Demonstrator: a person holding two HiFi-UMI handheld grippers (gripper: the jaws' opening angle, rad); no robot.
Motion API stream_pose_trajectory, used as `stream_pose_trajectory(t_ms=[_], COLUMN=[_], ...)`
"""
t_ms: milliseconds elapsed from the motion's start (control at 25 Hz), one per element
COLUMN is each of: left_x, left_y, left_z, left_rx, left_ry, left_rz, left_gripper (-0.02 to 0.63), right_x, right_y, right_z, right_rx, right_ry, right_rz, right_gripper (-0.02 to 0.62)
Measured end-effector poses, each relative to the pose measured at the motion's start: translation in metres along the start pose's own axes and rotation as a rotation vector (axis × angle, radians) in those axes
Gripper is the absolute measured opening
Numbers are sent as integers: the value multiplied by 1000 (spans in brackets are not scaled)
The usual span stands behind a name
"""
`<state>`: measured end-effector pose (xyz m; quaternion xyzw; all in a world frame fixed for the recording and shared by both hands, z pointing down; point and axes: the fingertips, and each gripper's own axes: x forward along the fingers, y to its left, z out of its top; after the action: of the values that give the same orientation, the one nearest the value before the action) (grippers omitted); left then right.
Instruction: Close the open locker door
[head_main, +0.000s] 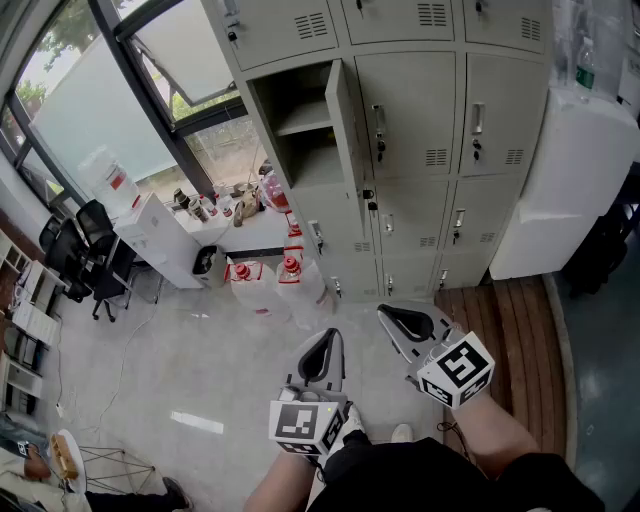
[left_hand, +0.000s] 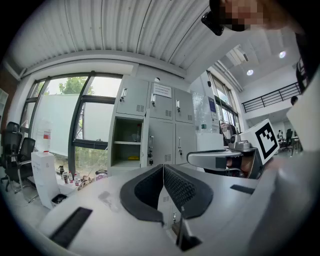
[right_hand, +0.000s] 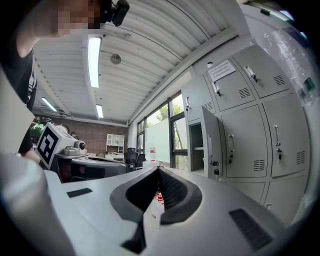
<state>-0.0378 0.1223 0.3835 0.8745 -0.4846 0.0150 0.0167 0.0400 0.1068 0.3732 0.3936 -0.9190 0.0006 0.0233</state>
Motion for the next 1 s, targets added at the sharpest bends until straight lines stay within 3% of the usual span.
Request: stream_pose_trajectory(t_ms=[1000], left_x=[12], left_y=[28], left_z=[-2], left_rx=[-19], left_ry=[-1], left_rz=[-37], left_gripper=[18], right_x=[27], right_y=[-1], right_z=[2], right_rx=[-6], right_ry=[2], right_rz=[-17], right_gripper=[54])
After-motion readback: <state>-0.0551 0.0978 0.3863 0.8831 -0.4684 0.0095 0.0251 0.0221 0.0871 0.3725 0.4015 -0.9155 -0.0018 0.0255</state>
